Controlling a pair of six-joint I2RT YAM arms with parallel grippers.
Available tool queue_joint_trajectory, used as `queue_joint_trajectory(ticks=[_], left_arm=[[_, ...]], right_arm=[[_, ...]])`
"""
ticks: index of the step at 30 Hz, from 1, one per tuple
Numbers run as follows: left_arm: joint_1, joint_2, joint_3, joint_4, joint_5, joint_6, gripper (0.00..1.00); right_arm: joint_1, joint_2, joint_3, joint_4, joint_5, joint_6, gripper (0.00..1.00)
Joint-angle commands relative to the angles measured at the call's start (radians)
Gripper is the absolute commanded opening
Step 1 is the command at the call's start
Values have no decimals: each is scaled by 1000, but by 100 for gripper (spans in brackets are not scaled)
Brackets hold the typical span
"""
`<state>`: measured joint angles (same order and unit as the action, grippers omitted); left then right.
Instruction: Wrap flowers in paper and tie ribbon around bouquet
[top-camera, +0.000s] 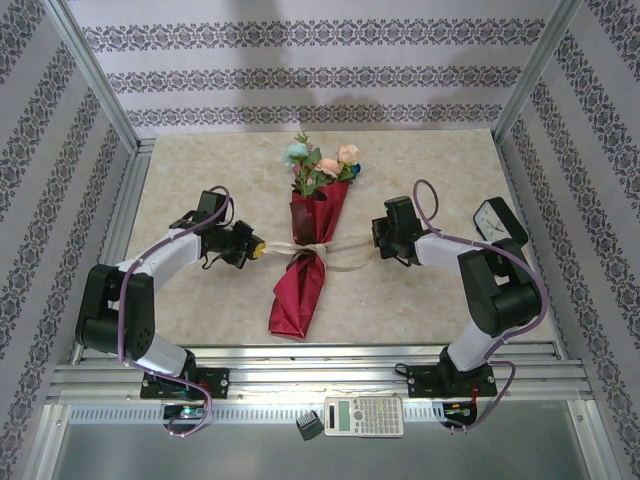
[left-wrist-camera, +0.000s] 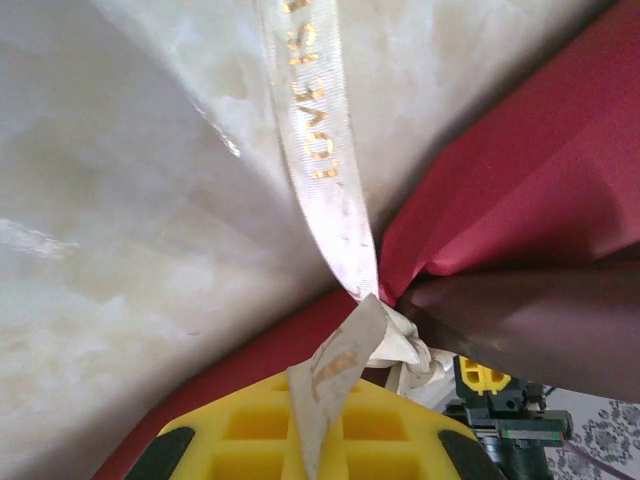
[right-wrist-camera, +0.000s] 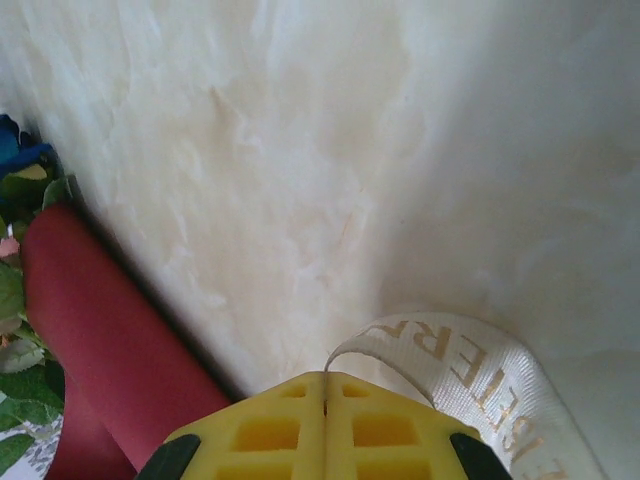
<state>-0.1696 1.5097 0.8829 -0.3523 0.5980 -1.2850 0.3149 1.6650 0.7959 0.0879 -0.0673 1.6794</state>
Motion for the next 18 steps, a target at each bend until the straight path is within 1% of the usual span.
queue_joint_trajectory(ticks=[1,10,18], left_arm=[[24,-26,-14,-42,-26,31,0],[37,-13,-13,-38,-35,39,0],[38,-8,-10,-38,-45,39,0]], right_arm=[[-31,5,-11,6,37,15,0],[-90,6,-22,9,38,13,0],[-131,9,-38,28,57,53,0]])
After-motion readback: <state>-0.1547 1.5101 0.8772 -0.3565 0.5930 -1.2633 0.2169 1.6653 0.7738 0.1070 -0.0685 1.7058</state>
